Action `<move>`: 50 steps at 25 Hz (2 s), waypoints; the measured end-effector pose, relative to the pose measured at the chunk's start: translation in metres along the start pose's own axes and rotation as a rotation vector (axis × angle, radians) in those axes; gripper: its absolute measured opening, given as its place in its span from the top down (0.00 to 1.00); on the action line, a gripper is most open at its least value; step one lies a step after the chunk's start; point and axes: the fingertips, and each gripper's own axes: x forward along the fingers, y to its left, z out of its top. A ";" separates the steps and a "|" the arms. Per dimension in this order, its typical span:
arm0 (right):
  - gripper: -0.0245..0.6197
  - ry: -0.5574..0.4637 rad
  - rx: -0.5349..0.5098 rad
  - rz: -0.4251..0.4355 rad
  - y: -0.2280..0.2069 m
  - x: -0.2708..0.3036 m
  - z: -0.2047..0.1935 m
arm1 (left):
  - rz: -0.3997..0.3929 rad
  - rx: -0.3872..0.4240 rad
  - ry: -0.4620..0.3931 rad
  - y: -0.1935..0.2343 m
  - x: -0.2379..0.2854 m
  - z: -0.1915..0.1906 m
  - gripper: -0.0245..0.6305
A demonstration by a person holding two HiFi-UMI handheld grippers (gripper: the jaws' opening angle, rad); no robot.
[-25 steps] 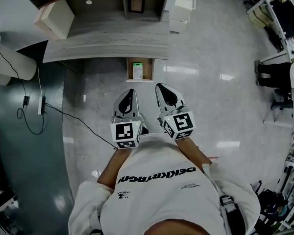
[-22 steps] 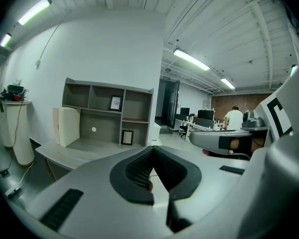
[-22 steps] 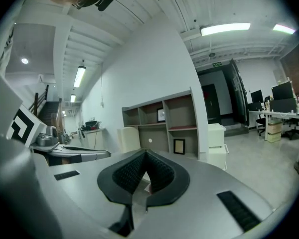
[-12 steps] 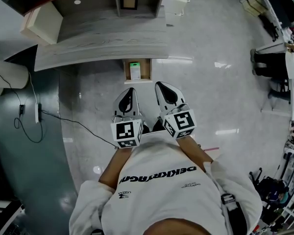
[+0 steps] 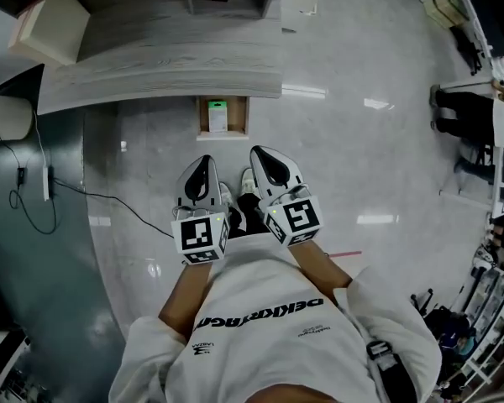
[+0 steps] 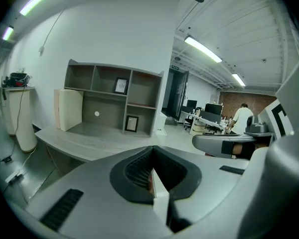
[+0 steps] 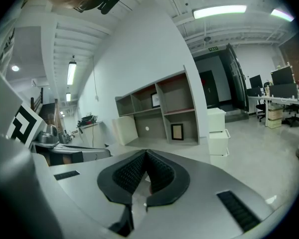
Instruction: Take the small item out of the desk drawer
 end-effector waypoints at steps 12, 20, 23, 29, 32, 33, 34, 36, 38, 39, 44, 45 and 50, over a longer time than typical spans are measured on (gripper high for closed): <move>0.91 0.073 0.033 0.012 -0.024 0.017 -0.043 | 0.032 -0.025 0.088 0.003 0.037 -0.047 0.94; 0.91 0.113 0.041 -0.007 -0.046 0.032 -0.071 | 0.046 -0.052 0.110 0.012 0.067 -0.067 0.94; 0.91 0.132 0.047 -0.008 -0.052 0.037 -0.084 | 0.051 -0.070 0.129 0.016 0.076 -0.077 0.94; 0.91 0.160 0.060 -0.004 -0.060 0.047 -0.107 | 0.061 -0.078 0.174 0.024 0.098 -0.102 0.94; 0.91 0.173 0.068 -0.003 -0.062 0.053 -0.118 | 0.076 -0.087 0.208 0.030 0.108 -0.117 0.94; 0.91 0.177 0.069 -0.001 -0.063 0.056 -0.122 | 0.080 -0.089 0.218 0.032 0.112 -0.122 0.94; 0.91 0.180 0.069 0.002 -0.063 0.058 -0.124 | 0.082 -0.091 0.227 0.034 0.116 -0.125 0.94; 0.91 0.187 0.068 0.012 -0.063 0.063 -0.129 | 0.080 -0.092 0.241 0.036 0.124 -0.131 0.94; 0.91 0.193 0.068 0.020 -0.063 0.066 -0.133 | 0.076 -0.092 0.255 0.037 0.132 -0.138 0.94; 0.91 0.194 0.066 0.019 -0.064 0.066 -0.134 | 0.076 -0.094 0.261 0.037 0.135 -0.141 0.94; 0.91 0.200 0.066 -0.003 -0.071 0.065 -0.141 | 0.077 -0.125 0.301 0.040 0.149 -0.154 0.91; 0.91 0.201 0.066 -0.004 -0.071 0.066 -0.142 | 0.075 -0.128 0.312 0.041 0.152 -0.157 0.88; 0.91 0.209 0.066 -0.003 -0.077 0.065 -0.149 | 0.071 -0.120 0.356 0.040 0.169 -0.174 0.78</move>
